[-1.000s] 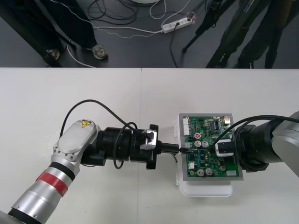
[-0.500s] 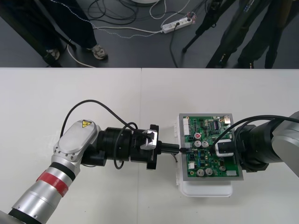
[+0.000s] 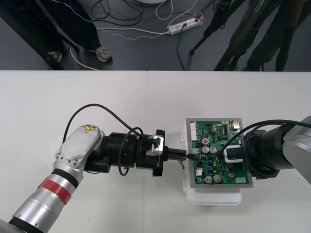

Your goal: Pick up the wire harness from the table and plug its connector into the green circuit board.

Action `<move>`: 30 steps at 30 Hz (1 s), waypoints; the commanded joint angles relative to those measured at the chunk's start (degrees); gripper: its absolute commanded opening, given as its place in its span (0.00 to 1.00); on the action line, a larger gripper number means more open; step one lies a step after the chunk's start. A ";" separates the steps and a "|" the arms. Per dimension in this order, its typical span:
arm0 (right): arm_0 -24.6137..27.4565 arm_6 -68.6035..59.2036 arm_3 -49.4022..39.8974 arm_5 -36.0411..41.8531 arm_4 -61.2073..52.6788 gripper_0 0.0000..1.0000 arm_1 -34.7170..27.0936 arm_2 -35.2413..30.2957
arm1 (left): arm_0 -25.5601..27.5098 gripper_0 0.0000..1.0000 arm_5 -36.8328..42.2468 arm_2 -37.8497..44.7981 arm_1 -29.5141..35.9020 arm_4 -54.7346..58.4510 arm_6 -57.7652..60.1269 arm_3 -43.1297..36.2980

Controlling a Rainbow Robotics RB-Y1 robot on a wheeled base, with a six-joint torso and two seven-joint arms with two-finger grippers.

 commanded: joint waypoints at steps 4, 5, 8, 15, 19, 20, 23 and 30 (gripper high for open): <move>-1.29 -1.68 -1.16 -0.17 -1.18 1.00 0.99 0.77 | 0.72 0.73 1.89 1.62 -0.84 1.18 -4.46 -1.18; -1.29 -1.68 -1.08 -0.17 -1.18 1.00 0.99 0.77 | 0.72 0.75 1.80 1.70 -0.67 1.27 -4.46 -1.18; -1.29 -1.68 -1.08 -0.17 -1.18 1.00 0.99 0.77 | 0.72 0.83 1.19 2.06 0.56 2.15 -4.46 -1.18; -1.29 -1.68 -1.16 -0.17 -1.18 1.00 0.99 0.68 | 0.98 0.98 -0.92 3.37 3.64 4.61 -4.37 -1.18; -1.29 -1.42 -1.16 -0.17 -1.18 1.00 0.99 0.68 | 1.33 1.00 -1.71 4.25 5.31 6.10 -4.37 -1.18; -1.29 -1.33 -1.16 -0.17 -1.18 1.00 0.99 0.77 | 1.42 1.00 -1.71 4.43 5.57 6.28 -4.37 -1.18; -1.29 -1.07 -1.16 -0.17 -1.01 1.00 0.55 0.24 | 1.60 1.00 -2.24 5.22 6.98 6.89 -4.37 -1.18; -1.29 0.34 -1.08 -0.17 -4.17 1.00 -1.56 -2.92 | 1.69 1.00 -4.79 7.42 11.37 6.89 -3.67 -1.18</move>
